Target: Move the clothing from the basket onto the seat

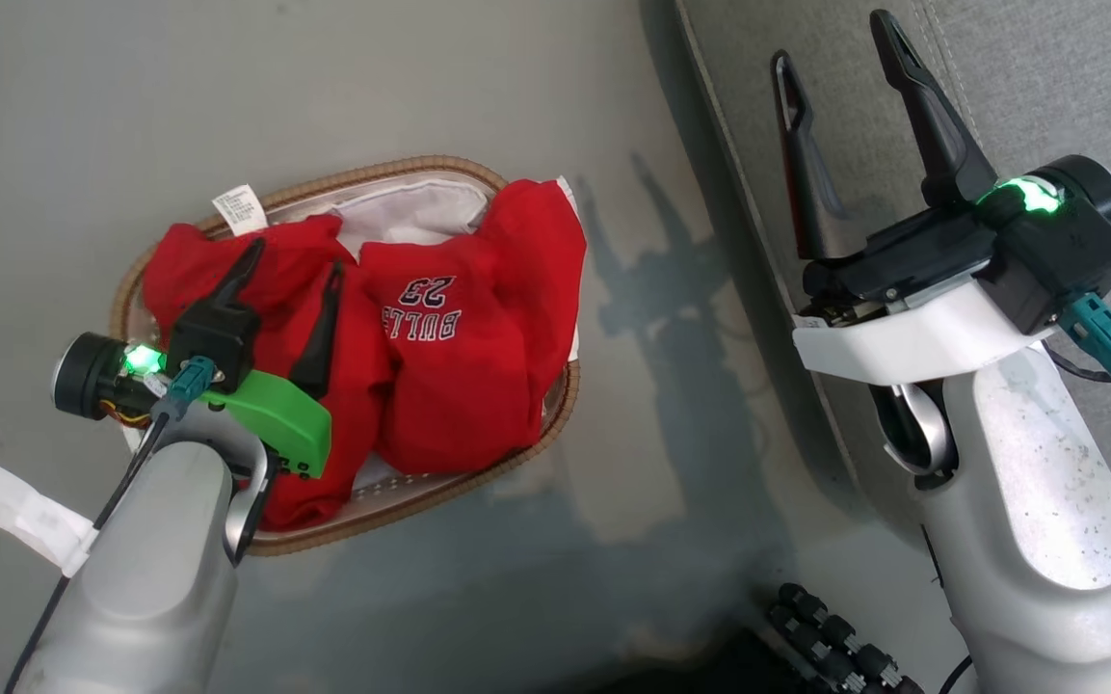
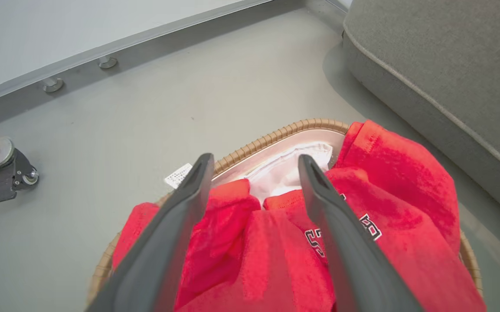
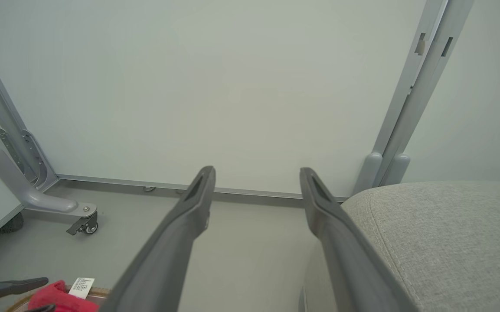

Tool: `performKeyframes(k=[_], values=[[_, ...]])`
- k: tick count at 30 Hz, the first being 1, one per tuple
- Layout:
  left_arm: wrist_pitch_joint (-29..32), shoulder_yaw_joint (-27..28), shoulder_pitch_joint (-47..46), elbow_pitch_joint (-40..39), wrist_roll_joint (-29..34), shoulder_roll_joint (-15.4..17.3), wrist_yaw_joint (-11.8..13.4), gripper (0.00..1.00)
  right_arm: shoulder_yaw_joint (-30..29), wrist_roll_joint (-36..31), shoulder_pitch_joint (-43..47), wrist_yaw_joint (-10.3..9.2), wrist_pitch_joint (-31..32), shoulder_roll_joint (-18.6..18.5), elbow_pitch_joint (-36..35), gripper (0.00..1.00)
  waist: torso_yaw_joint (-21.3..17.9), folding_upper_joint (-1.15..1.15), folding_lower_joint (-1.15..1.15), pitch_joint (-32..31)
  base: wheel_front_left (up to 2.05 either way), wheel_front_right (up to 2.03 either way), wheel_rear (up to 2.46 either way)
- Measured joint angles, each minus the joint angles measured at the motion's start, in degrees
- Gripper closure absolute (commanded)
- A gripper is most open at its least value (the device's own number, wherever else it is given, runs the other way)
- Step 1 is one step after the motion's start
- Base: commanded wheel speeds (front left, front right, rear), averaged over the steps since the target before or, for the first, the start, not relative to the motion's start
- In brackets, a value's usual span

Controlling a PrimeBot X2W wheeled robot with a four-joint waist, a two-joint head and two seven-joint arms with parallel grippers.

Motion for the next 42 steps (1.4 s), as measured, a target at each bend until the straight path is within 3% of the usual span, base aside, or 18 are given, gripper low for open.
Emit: performKeyframes(k=[13,31,32,33,42], values=[[0.01,-4.03,-4.65,7.16,-1.76,2.92,0.00,0.00,0.05,0.03,-0.75,0.00,0.00,0.03,-1.37,0.00,-3.17,0.00,0.00,7.60,0.00,0.00,0.00],[-0.01,-10.36,-10.40,22.76,-6.76,2.46,0.00,0.00,0.79,0.40,-0.87,0.00,0.00,0.09,-2.25,0.00,-4.64,0.00,-0.01,12.00,0.00,0.00,0.00],[-0.01,-10.87,-10.52,23.31,-7.34,2.34,0.00,0.80,0.79,0.43,-0.87,0.00,0.00,0.07,-2.19,0.00,-4.68,0.00,-0.01,11.95,0.00,0.00,0.00],[-0.01,-11.28,-10.65,23.72,-7.91,2.24,0.00,1.00,0.80,0.44,-0.87,0.00,0.00,0.08,-2.07,0.00,-4.69,0.00,-0.01,11.82,0.00,0.00,0.00],[0.00,-11.01,-10.71,20.93,-9.66,1.70,0.00,1.00,0.70,0.33,-0.90,0.00,0.00,0.10,-0.54,0.00,-4.19,0.00,-0.01,8.34,0.00,0.00,0.00]])
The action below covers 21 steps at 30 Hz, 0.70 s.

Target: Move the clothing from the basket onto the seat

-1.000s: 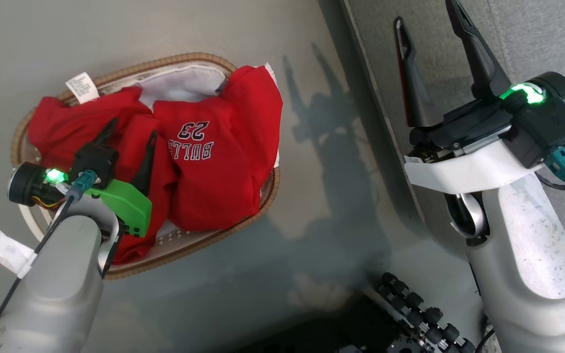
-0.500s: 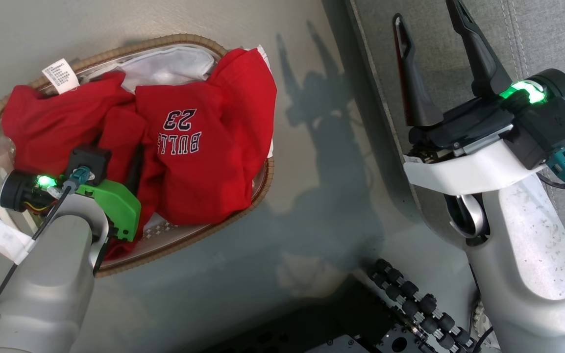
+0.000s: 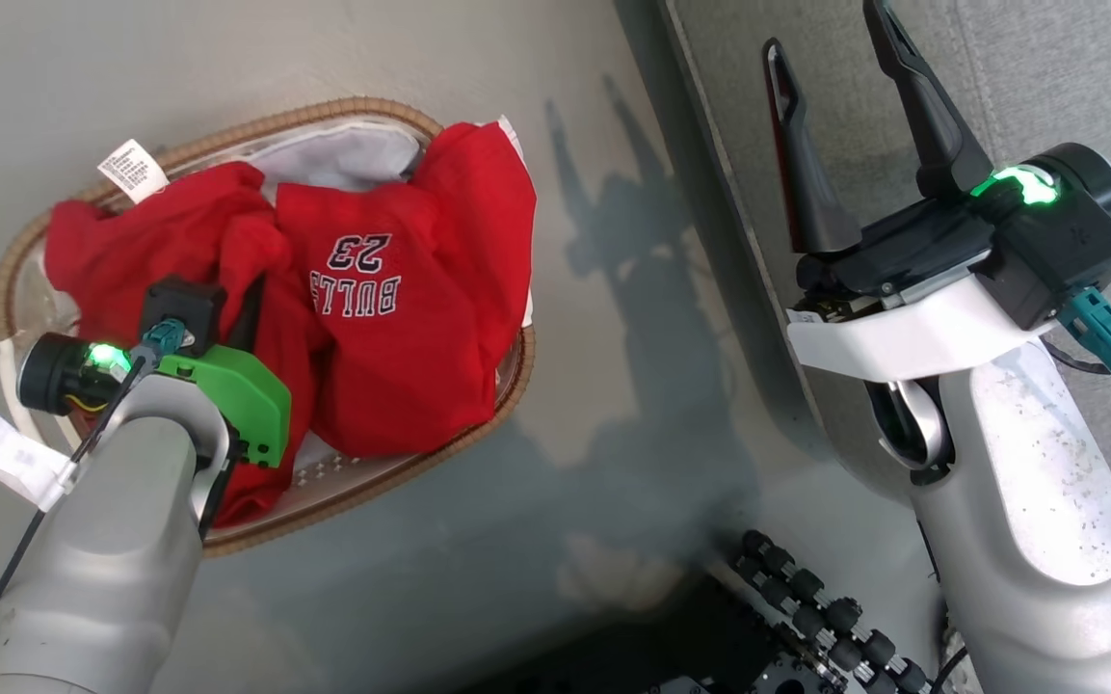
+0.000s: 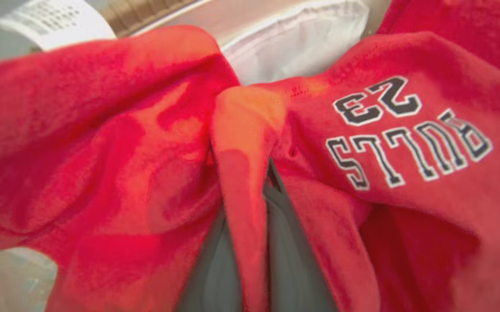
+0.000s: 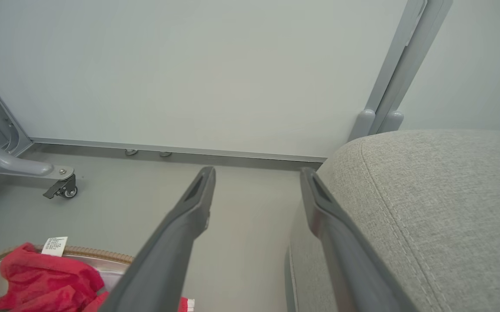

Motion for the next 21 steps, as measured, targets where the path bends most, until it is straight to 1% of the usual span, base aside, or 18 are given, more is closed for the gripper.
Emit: performKeyframes(k=[5,7,12,21], values=[[0.00,1.71,2.22,-2.59,0.33,-0.99,0.00,1.00,-0.02,-0.53,0.19,0.00,0.00,0.02,1.44,0.00,0.77,0.00,0.00,-3.26,0.00,0.00,0.00],[0.01,3.85,3.64,-4.02,0.16,-1.89,0.00,1.00,-0.05,-1.02,0.47,0.00,0.00,0.03,2.21,0.00,1.23,0.00,0.00,-4.97,0.00,0.00,0.00],[0.01,7.13,7.44,-8.81,0.81,-3.64,0.00,1.00,0.04,-1.72,2.25,0.00,0.00,0.04,4.01,0.00,2.58,0.00,0.00,-9.60,0.00,0.00,0.00],[0.02,8.88,13.66,-16.16,3.55,-5.58,0.00,1.00,0.23,-2.03,5.63,0.00,0.00,0.07,6.91,0.00,5.12,0.00,0.00,-18.37,0.00,0.00,0.00]])
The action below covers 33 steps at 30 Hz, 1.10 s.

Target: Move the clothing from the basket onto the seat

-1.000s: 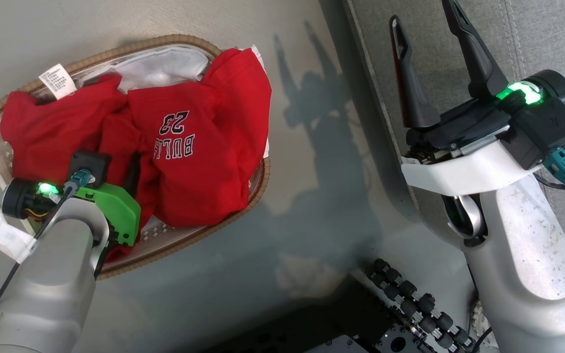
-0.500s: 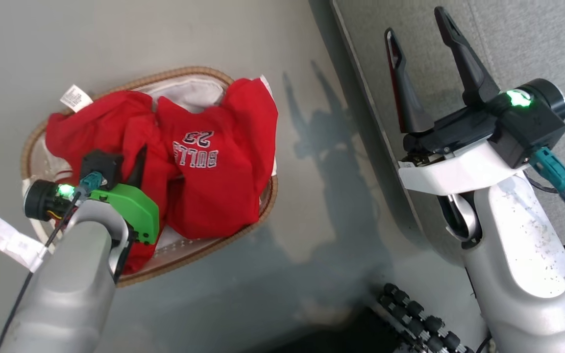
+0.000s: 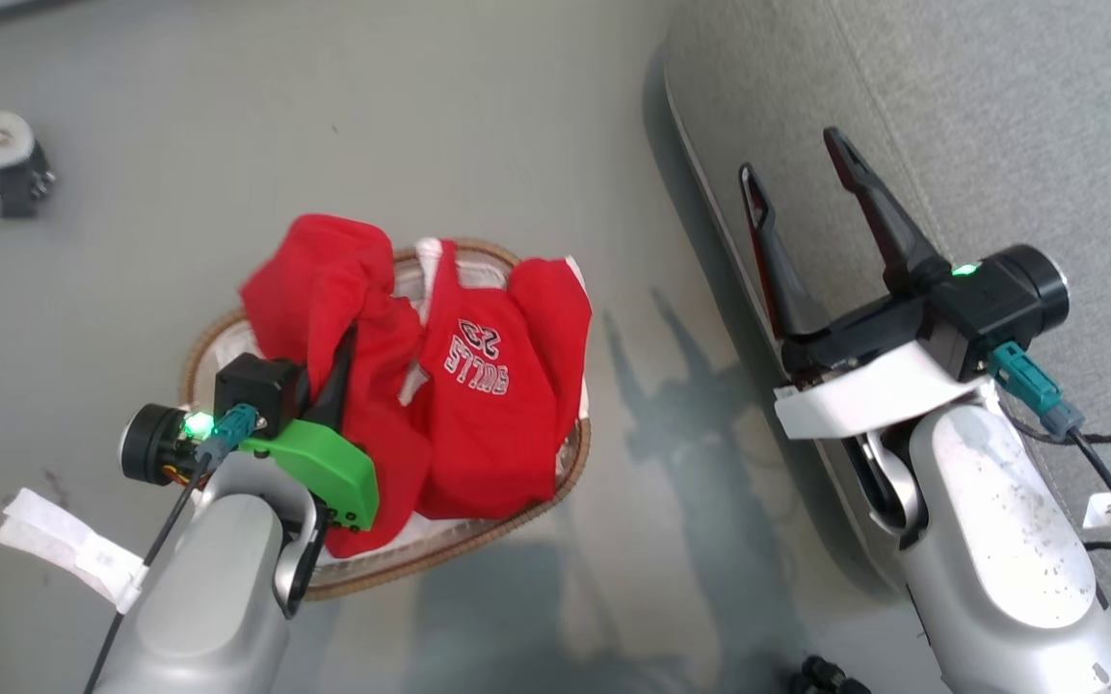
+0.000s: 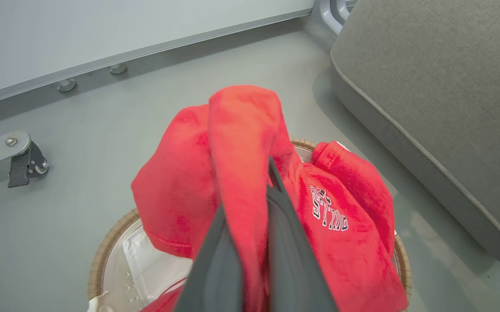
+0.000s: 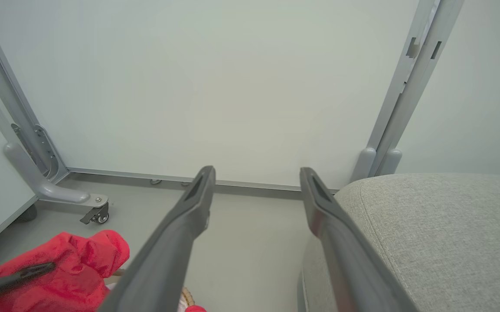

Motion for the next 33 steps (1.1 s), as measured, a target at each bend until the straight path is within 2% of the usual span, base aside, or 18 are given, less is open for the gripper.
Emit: performKeyframes(k=[20,33], values=[[0.01,5.06,8.78,-15.90,2.46,-4.48,0.00,1.00,1.00,0.24,11.12,0.00,0.00,-0.91,4.37,0.00,5.54,0.00,0.00,-17.86,0.00,0.00,0.00],[0.01,6.82,11.60,-20.80,3.19,-5.99,0.00,1.00,2.91,1.35,16.95,0.00,0.00,-1.22,6.70,0.00,7.66,0.00,0.00,-26.60,0.00,0.00,0.00]])
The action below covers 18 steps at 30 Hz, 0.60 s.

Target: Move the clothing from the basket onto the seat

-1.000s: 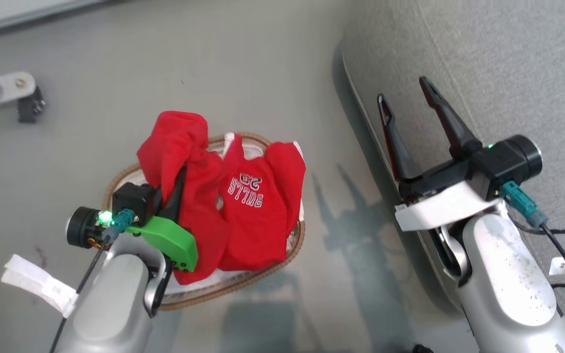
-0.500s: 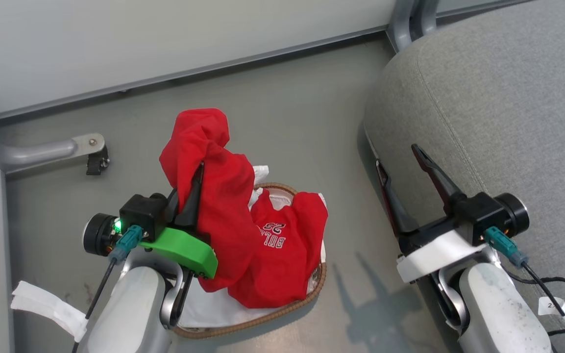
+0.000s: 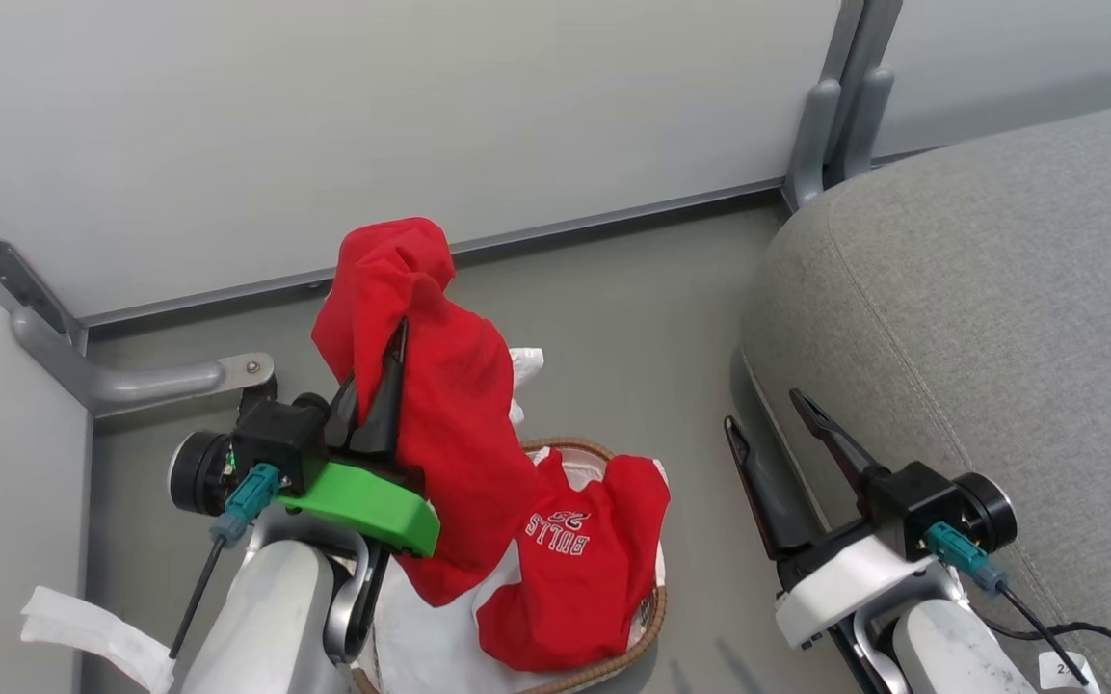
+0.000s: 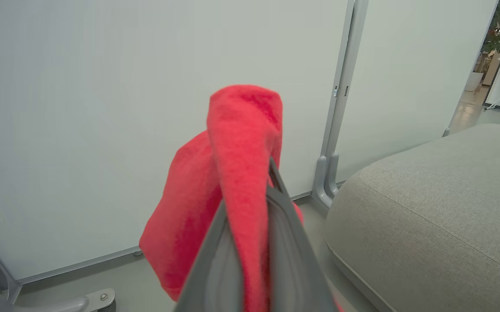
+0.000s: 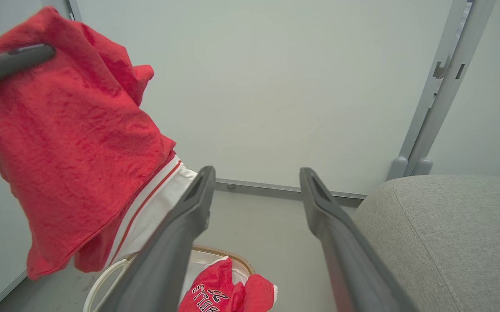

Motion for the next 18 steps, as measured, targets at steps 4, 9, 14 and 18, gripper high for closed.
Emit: performKeyframes(k=[4,9,14,18], values=[[0.00,-0.05,0.49,-0.68,0.07,-0.25,0.00,1.00,0.65,0.38,0.73,0.00,0.00,-0.13,0.18,0.00,0.46,0.00,0.00,-1.41,0.00,0.00,0.00],[0.00,-0.74,0.69,-1.27,0.07,-0.54,0.00,1.00,3.45,0.67,1.04,0.00,0.00,-0.79,0.80,0.00,1.22,0.00,0.00,-1.77,0.00,0.00,0.00],[0.00,-1.91,0.65,-1.78,-0.12,-0.99,0.00,1.00,11.61,1.53,-1.07,0.00,0.00,-2.03,1.27,0.00,2.09,0.00,0.00,-1.40,0.00,0.00,0.00],[0.00,-2.69,0.30,-1.83,-0.56,-1.14,0.00,1.00,18.27,3.01,-4.74,0.00,0.00,-2.24,2.78,0.00,2.59,0.00,0.00,-0.89,0.00,0.00,0.00]])
